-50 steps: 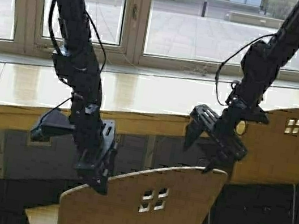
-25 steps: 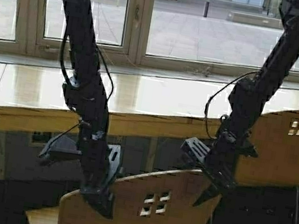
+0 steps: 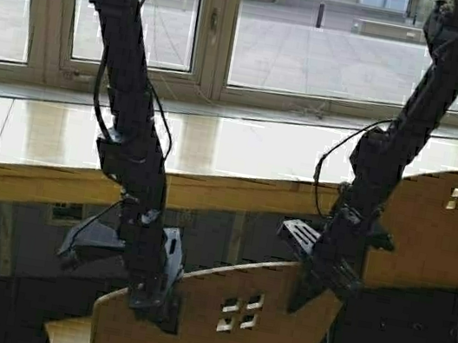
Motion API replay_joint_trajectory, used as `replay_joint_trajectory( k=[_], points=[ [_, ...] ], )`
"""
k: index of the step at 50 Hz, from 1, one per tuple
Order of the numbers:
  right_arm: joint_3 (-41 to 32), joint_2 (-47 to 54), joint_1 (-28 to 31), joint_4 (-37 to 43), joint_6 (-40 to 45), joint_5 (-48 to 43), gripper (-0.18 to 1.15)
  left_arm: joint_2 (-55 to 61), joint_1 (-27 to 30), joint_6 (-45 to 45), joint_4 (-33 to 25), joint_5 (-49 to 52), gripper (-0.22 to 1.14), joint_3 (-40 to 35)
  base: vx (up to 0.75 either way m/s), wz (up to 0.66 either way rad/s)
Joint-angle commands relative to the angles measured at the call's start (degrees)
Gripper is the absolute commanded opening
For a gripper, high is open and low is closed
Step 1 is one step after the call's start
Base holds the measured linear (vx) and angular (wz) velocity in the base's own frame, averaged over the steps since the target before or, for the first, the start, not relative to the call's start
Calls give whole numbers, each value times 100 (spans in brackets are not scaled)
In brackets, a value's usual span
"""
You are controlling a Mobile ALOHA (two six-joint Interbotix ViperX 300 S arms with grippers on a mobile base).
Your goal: Push the chairs under the table
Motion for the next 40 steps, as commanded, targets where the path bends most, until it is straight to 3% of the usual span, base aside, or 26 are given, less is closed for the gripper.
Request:
replay_joint_trajectory(
  k=[1, 40],
  points=[
    [-97, -88, 53, -53, -176, 35, 5, -79, 246, 114, 44, -26, 3, -79, 3, 4],
    [141, -18, 149, -70, -229, 105, 5, -229, 1134, 510, 229, -105, 3, -9, 12, 4]
  ],
)
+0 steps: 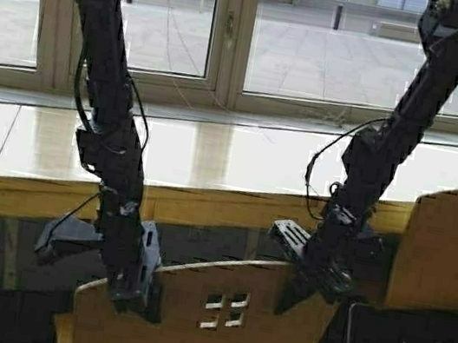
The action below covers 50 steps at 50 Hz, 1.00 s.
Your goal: Push the chairs under the table
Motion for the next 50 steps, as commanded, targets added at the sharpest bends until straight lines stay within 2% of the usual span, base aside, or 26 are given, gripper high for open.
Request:
replay_joint_trajectory(
  k=[1, 38, 50],
  points=[
    [35, -18, -26, -88, -422, -9, 5, -141, 545, 475, 229, -132, 3, -211, 18, 1],
    [-123, 167, 26, -105, -431, 70, 5, -255, 624, 510, 308, -185, 3, -26, 23, 5],
    [44, 158, 79, -114, -431, 53, 5, -193, 668, 562, 466, -176, 3, -44, 26, -4]
  ],
)
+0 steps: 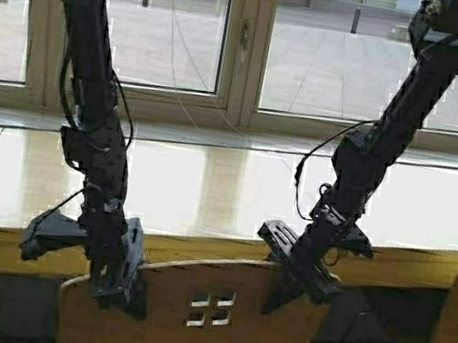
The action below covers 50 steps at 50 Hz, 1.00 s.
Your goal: Push the chairs under the table
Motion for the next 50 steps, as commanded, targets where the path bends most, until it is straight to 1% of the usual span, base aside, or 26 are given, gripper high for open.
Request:
replay_joint_trajectory(
  k=[1, 8, 20, 30, 33, 39, 43, 47, 50],
  points=[
    [176, 44, -18, -141, -448, -44, 5, -193, 404, 466, 220, -167, 3, -79, 27, 1],
    [334, 26, 26, -141, -448, -44, 5, -202, 413, 475, 237, -167, 3, -9, 23, 1],
    [378, 26, 26, -149, -448, -9, 5, -246, 413, 483, 237, -176, 3, 9, 19, 2],
    [483, 9, 53, -255, -466, 53, 5, -299, 413, 571, 308, 0, 3, 132, 14, 2],
    [562, -44, 79, -308, -475, -35, 5, -334, 404, 668, 404, -9, 3, 185, 9, 1],
    [756, -185, 158, -545, -527, -492, 4, -387, 404, 853, 642, -202, 3, 281, 7, 0],
    [782, -202, 158, -589, -527, -501, 4, -422, 413, 861, 677, -220, 3, 325, 2, 0],
    [756, -193, 149, -580, -519, -519, 6, -439, 413, 879, 677, -211, 7, 299, 0, 0],
    [703, -193, 149, -571, -519, -527, 11, -431, 404, 905, 712, -193, 15, 220, 0, 0]
  ],
)
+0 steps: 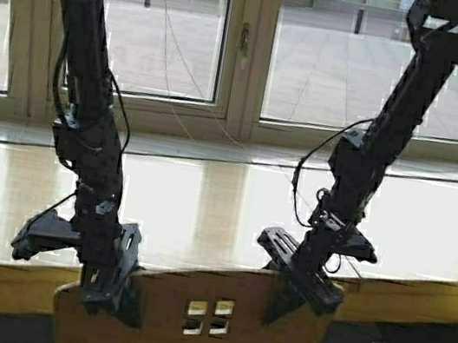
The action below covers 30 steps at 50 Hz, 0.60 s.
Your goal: Push the chairs under the table
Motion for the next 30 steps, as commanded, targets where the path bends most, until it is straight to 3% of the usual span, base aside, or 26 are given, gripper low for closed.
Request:
replay_joint_trajectory(
  k=[1, 5, 11, 14, 17, 30],
  points=[
    [70, 44, -44, -527, -554, -123, 15, -325, 396, 782, 290, -193, 19, -149, 0, 0],
    [-44, 70, -88, -492, -554, 9, 39, -316, 404, 835, 431, 18, 41, -272, 0, 0],
    [-105, 62, -202, -369, -545, 281, 87, -308, 422, 844, 475, 281, 78, -404, 0, 0],
    [-53, -26, -220, -272, -545, 299, 102, -360, 422, 835, 475, 334, 93, -387, -1, 0],
    [88, -149, -220, -132, -536, 220, 104, -413, 422, 835, 475, 369, 98, -352, -1, 0],
    [633, -1072, -229, 44, -536, -44, 103, -1160, 422, 835, 475, 396, 98, 97, 0, 0]
  ],
)
